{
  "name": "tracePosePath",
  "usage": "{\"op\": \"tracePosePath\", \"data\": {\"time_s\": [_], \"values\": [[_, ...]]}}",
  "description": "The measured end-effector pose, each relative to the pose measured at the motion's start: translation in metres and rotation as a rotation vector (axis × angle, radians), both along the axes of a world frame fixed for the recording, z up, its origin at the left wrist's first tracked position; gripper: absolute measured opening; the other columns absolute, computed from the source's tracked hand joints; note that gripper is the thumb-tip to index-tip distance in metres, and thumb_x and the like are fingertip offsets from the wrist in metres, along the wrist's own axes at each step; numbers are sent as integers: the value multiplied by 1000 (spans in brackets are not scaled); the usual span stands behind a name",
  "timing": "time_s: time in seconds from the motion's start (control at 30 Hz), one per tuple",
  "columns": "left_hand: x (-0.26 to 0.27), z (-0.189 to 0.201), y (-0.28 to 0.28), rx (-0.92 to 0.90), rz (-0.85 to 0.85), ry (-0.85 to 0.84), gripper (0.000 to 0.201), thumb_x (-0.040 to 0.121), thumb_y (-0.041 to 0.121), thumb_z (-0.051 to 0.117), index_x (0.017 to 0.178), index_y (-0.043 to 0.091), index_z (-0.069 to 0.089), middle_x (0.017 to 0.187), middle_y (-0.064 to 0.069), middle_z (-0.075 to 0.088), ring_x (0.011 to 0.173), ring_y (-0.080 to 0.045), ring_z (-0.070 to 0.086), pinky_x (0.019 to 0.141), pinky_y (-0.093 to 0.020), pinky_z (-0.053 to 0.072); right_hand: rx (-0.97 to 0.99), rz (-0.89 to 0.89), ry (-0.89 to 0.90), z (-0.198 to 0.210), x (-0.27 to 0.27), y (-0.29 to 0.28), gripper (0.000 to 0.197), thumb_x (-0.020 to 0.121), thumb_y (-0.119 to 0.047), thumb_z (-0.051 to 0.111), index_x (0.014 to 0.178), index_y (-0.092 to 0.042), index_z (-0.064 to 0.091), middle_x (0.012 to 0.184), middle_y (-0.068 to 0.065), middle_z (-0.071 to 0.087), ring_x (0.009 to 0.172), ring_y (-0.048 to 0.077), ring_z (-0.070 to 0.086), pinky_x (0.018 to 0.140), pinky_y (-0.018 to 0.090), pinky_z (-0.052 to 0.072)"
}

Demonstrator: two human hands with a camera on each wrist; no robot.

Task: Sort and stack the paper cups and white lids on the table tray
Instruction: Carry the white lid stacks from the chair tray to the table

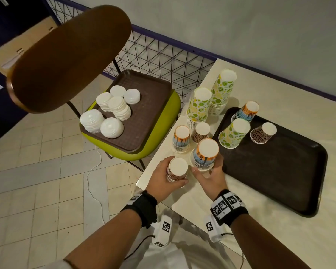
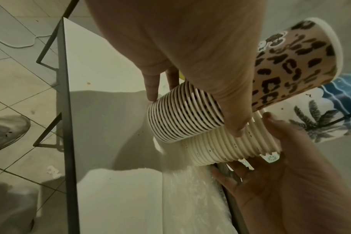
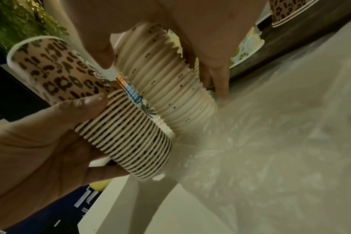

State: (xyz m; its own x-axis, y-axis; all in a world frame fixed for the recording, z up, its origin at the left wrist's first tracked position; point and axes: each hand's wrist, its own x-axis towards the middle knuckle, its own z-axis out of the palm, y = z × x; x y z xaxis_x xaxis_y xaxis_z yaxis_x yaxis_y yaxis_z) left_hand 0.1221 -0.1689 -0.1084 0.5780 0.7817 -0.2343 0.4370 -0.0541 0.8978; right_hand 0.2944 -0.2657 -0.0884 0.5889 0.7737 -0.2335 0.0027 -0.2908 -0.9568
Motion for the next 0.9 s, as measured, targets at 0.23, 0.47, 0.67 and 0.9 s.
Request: {"op": "tracePosePath", "data": {"time_s": [0.23, 0.47, 0.67, 0.9], "values": [[-10, 8, 10, -87, -69, 58, 116, 55, 49, 99, 151, 38, 35, 144, 17, 48, 131, 0, 47, 110, -29, 43, -35, 32, -148, 19, 12, -13, 96, 70, -5, 89, 142, -35, 31, 141, -15, 48, 131, -2, 48, 107, 18, 41], [-57, 29, 36, -120, -135, 229, 87, 69, 32, 94, 142, 35, 46, 122, 7, 59, 109, -11, 60, 94, -37, 56, 85, -26, -513, 86, 25, -53, 37, 72, -17, 74, 99, -20, 49, 94, 2, 50, 80, 16, 51, 67, 48, 49], [-108, 59, 61, -36, -61, 286, 36, 80, 18, 86, 108, 28, 65, 99, 4, 68, 83, -12, 66, 73, -20, 52, 235, 307, -493, 163, -7, -29, 9, 82, -17, 66, 80, -17, 58, 72, -6, 53, 66, 15, 50, 60, 22, 41], [-159, 83, 105, 27, 152, 346, 23, 83, 13, 81, 95, 26, 66, 94, 3, 69, 77, -13, 68, 72, -22, 51, 293, 688, -477, 199, -84, 59, 11, 89, -13, 67, 97, -15, 59, 87, -14, 51, 80, 6, 52, 69, 10, 36]]}}
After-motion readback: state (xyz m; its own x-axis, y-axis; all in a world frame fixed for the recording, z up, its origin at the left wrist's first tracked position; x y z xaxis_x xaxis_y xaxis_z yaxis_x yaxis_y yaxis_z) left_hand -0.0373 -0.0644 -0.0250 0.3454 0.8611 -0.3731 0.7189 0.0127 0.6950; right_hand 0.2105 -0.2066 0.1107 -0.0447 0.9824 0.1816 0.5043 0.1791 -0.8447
